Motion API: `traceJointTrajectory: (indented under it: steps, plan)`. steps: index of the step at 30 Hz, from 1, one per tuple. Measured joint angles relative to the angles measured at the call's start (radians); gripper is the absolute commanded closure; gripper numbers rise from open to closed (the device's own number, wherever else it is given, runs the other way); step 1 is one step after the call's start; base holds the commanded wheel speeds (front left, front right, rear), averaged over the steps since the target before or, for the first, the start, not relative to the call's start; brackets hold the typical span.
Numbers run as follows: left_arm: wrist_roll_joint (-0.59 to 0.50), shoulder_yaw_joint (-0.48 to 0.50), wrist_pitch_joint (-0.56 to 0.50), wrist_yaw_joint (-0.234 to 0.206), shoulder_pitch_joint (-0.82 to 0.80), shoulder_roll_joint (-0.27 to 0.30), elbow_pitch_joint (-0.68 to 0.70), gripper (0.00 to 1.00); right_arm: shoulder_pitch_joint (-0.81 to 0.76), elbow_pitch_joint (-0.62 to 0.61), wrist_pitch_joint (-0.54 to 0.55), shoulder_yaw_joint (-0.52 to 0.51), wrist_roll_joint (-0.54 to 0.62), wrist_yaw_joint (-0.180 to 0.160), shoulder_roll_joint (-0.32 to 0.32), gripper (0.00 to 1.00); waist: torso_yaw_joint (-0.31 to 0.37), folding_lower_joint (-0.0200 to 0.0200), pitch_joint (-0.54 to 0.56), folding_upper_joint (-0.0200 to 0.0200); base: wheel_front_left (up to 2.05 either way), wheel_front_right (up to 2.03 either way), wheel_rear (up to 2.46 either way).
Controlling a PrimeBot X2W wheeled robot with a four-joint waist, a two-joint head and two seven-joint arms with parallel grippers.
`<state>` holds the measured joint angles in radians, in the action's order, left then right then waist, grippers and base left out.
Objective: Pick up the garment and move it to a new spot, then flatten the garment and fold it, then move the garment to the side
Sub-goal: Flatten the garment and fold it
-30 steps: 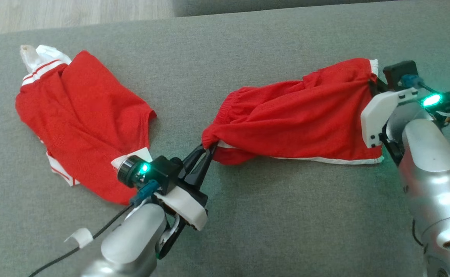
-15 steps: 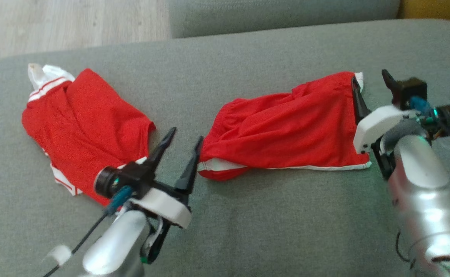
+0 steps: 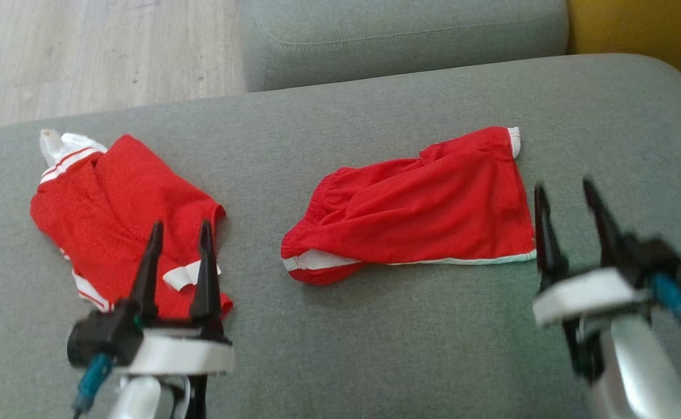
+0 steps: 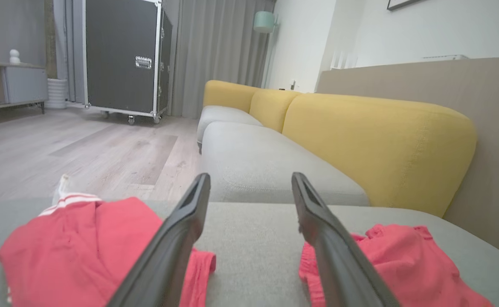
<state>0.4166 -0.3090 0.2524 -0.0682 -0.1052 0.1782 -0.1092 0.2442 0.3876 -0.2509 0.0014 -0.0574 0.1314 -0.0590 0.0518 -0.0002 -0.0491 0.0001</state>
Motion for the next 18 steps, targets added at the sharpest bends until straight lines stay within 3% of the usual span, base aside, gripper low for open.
traceJointTrajectory:
  steps: [4,9,18]
  plan:
    - [-0.03,0.031,0.0,0.035,0.056,-0.029,-0.008,0.0,-0.11,-0.044,0.0,0.017,-0.023,0.0,0.005,0.0,0.004,0.0,-0.006,0.0,0.0,0.0,0.0]
    - [-0.06,0.043,0.0,0.092,0.045,-0.042,-0.044,0.0,-0.102,-0.084,0.0,0.018,-0.03,0.0,0.01,0.0,0.007,0.0002,-0.026,0.0,0.0,0.0,0.0]
    - [-0.034,-0.058,-0.065,0.175,-0.044,-0.042,-0.213,0.0,-0.086,-0.088,0.0,0.015,-0.029,0.0,0.01,0.0,0.026,0.0003,-0.064,0.0,0.0,0.0,0.0]
